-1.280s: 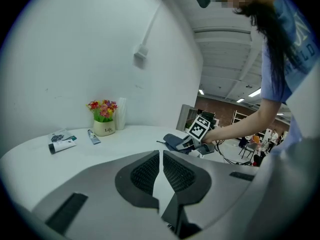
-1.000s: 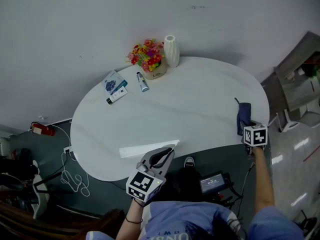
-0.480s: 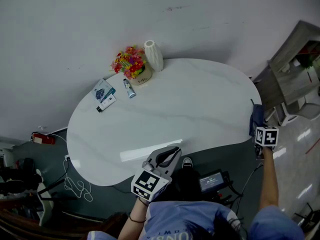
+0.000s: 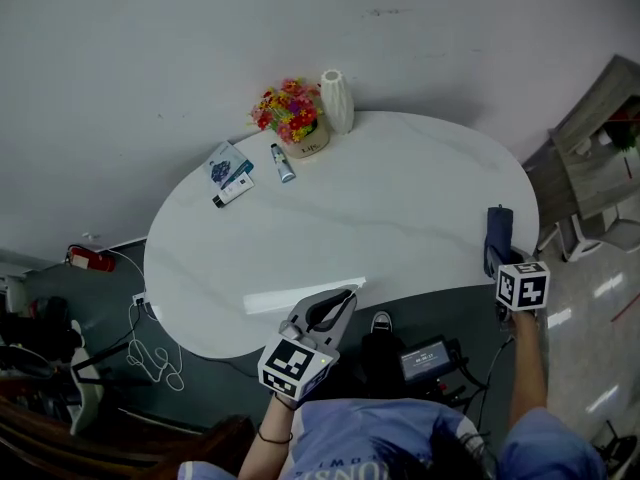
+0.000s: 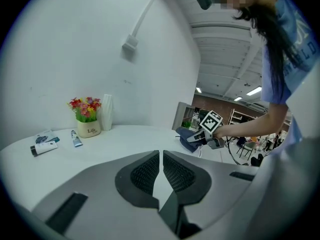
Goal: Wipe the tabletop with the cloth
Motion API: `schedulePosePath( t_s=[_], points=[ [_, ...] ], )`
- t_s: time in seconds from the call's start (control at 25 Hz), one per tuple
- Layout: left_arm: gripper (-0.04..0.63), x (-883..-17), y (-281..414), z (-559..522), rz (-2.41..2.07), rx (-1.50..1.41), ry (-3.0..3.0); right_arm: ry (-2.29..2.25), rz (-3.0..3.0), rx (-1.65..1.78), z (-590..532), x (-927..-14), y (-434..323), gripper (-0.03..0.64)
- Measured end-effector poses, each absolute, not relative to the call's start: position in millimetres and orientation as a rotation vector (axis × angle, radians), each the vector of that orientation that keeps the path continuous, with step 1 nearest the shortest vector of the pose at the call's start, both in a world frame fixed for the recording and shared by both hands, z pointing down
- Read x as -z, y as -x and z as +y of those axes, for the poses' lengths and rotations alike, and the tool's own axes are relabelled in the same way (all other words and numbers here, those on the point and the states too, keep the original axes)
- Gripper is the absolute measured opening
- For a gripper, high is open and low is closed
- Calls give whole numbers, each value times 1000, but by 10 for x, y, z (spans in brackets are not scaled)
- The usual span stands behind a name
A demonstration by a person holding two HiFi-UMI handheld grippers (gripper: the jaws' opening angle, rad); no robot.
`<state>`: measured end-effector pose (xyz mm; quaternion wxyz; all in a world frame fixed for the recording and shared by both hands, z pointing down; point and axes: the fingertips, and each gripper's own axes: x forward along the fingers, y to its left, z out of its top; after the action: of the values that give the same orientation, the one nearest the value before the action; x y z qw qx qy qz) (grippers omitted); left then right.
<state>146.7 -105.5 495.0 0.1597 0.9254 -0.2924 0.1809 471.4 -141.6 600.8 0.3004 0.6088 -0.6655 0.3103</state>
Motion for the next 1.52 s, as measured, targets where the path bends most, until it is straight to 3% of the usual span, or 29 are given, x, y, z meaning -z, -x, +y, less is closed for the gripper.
schedulePosePath(
  t_s=[0.28, 0.92, 1.24, 1.52],
  points=[
    [20, -4877, -524, -784, -973, -499, -2600, -1463, -1932, -751, -1357, -5681, -3311, 67],
    [20, -5138, 2382, 414, -1439, -476, -2296, -837, -2278, -468, -514, -5458, 678, 67],
    [20, -5211, 2877, 854, -1545, -412, -2197, -399, -2347, -275, 348, -5742, 2088, 67],
    [20, -5269, 2724, 971, -1491, -381, -2210, -272, -2278, -269, 600, -6199, 2328, 67]
  ],
)
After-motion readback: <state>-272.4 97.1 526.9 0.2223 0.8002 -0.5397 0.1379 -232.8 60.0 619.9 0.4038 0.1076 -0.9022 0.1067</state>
